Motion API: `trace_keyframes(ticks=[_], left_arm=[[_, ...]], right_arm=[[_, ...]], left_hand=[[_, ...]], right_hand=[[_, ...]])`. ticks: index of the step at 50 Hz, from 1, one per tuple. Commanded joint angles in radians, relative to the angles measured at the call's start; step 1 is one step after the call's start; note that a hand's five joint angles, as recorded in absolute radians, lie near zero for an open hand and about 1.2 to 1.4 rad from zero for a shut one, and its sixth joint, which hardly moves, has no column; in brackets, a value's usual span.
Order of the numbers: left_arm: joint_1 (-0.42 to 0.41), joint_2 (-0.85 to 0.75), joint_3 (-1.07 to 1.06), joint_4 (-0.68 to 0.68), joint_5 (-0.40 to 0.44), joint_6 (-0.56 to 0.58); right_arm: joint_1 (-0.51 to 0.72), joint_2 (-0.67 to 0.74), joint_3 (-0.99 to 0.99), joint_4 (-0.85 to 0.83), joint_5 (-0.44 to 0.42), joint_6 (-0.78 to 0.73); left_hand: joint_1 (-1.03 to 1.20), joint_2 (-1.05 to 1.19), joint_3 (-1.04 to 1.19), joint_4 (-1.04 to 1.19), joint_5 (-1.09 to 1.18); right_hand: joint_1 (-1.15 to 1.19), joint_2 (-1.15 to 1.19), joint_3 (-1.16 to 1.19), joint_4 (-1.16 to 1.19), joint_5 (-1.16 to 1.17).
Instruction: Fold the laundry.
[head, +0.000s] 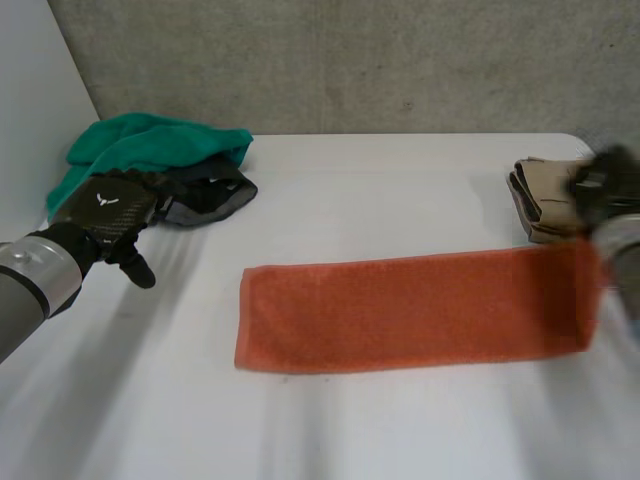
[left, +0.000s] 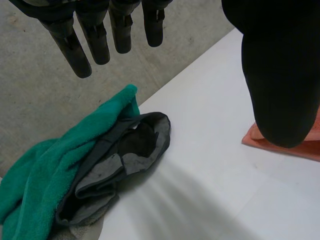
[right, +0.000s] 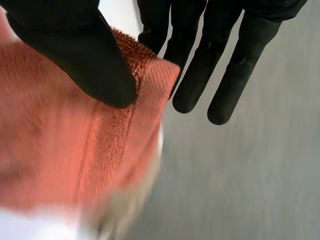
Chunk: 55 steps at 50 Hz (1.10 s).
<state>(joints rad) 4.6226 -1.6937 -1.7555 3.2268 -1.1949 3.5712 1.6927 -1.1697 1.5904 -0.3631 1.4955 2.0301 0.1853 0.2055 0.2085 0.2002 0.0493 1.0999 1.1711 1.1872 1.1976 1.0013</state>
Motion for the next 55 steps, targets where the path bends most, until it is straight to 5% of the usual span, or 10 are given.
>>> trace_keyframes(ticks=[1,11,14,17,23,29,37,47,49,55], left_arm=[[-0.01,0.017,-0.016,-0.005,0.0,-0.003],[-0.044,0.016,-0.028,-0.001,-0.003,-0.003],[-0.067,0.008,-0.021,-0.001,-0.005,-0.003],[-0.091,0.006,-0.013,0.001,-0.006,-0.002],[-0.156,0.003,0.004,0.005,-0.014,-0.002],[-0.289,-0.014,0.004,0.024,-0.02,-0.005],[-0.461,-0.083,-0.019,0.074,-0.032,0.005],[-0.505,-0.236,0.014,0.077,-0.153,0.106],[-0.501,-0.239,0.019,0.077,-0.181,0.121],[-0.467,-0.189,0.008,0.079,-0.213,0.107]], right_arm=[[0.413,0.005,0.158,-0.236,-0.248,-0.083],[0.671,0.202,0.161,-0.226,-0.241,-0.151],[0.657,0.165,0.163,-0.275,-0.196,-0.101],[0.625,0.104,0.184,-0.345,-0.138,0.004],[0.529,-0.148,0.233,-0.33,-0.035,0.499],[0.391,-0.194,0.198,-0.036,-0.043,0.81],[0.277,-0.173,0.189,0.197,-0.09,0.831],[0.179,-0.071,0.229,0.262,-0.08,0.763],[0.163,-0.035,0.241,0.25,-0.064,0.711],[0.163,-0.001,0.244,0.084,0.044,0.561]], left_hand=[[-0.011,-0.031,-0.034,-0.026,-0.049],[-0.011,-0.031,-0.034,-0.026,-0.049],[-0.011,-0.031,-0.034,-0.026,-0.049],[-0.011,-0.031,-0.034,-0.026,-0.049],[-0.011,-0.031,-0.034,-0.026,-0.049],[-0.011,-0.031,-0.034,-0.026,-0.049],[-0.011,-0.031,-0.034,-0.026,-0.049],[-0.011,-0.031,-0.034,-0.026,-0.049],[-0.011,-0.031,-0.034,-0.026,-0.049],[-0.011,-0.031,-0.034,-0.026,-0.049]], right_hand=[[0.296,0.225,0.209,0.199,0.22],[0.258,0.187,0.171,0.161,0.182],[-0.76,-0.831,-0.847,-0.857,-0.836],[-0.925,-0.997,-1.013,-1.023,-1.001],[-0.925,-0.997,-1.013,-1.023,-1.001],[-0.925,-0.997,-1.013,-1.023,-1.001],[-0.925,-0.997,-1.013,-1.023,-1.001],[-0.814,-0.885,-0.901,-0.912,-0.89],[-0.712,-0.783,-0.799,-0.809,-0.787],[0.296,0.225,0.209,0.199,0.22]])
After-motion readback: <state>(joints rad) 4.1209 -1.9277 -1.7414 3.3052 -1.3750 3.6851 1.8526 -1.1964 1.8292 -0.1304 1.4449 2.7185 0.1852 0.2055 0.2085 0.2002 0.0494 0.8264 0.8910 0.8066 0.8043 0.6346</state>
